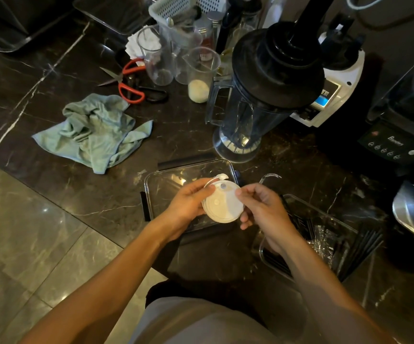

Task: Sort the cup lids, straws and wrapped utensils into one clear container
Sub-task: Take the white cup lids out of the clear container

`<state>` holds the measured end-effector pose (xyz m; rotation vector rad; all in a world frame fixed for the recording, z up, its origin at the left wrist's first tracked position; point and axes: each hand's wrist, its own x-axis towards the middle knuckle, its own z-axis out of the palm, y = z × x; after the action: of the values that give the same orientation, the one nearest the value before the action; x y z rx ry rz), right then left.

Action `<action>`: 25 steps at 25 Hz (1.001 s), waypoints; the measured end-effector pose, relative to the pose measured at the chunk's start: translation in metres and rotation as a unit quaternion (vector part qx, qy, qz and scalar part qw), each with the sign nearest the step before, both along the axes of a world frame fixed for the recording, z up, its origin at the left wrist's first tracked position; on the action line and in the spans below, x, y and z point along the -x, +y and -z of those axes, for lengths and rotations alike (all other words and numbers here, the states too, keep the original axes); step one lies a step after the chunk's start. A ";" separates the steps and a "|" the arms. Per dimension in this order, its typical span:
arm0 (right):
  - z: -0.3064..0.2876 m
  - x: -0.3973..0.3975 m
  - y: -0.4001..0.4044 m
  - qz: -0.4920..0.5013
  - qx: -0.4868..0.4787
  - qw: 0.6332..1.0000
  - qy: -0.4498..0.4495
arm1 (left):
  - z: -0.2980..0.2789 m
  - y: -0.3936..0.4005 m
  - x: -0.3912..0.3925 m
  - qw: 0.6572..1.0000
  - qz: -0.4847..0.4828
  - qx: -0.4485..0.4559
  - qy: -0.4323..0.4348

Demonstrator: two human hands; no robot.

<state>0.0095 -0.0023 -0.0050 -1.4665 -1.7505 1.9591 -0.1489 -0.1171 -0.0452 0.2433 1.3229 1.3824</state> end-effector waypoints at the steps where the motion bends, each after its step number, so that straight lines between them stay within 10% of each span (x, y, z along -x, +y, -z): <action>1: 0.002 0.001 0.002 0.009 0.004 1.000 0.001 | 0.002 0.000 0.000 1.000 -0.015 0.010 0.004; 25: 0.047 0.029 0.019 -0.068 -0.160 0.964 -0.199 | 0.045 0.011 0.000 0.961 -0.009 0.150 0.233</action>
<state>-0.0190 0.0163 -0.0519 -1.7409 -2.2572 1.4023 -0.1485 -0.1061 -0.0905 0.3651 1.9077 1.1540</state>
